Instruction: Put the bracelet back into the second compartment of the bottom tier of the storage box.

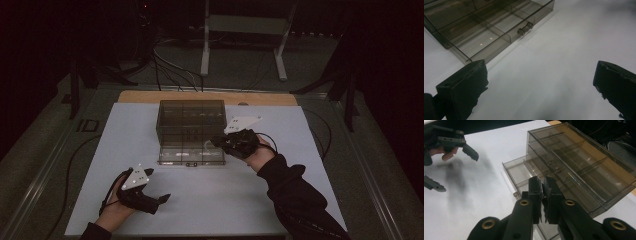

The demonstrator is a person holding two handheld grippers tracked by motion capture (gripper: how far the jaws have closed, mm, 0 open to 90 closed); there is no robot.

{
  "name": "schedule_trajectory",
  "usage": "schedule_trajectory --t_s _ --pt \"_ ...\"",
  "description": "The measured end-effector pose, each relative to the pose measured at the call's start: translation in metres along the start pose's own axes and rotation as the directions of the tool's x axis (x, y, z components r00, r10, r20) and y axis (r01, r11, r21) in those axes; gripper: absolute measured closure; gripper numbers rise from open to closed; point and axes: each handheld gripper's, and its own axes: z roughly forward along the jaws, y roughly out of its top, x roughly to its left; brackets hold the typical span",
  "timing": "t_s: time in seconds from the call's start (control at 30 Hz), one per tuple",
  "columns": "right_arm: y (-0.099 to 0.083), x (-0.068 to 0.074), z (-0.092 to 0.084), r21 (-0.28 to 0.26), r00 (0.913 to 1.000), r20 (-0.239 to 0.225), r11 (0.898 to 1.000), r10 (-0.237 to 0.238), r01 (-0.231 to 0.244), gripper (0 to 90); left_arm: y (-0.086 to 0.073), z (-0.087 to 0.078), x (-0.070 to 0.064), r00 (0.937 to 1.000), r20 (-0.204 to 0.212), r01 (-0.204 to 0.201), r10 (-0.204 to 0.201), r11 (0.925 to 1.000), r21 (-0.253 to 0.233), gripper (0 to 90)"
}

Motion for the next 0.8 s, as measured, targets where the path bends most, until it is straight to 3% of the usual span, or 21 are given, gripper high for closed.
schedule_trajectory --t_s 0.8 --pt "0.023 -0.003 0.021 -0.024 1.0 -0.002 1.0 -0.005 0.005 85.8 0.0 0.0 0.0 1.0 0.002 0.002 -0.002 1.0 -0.002 0.0"
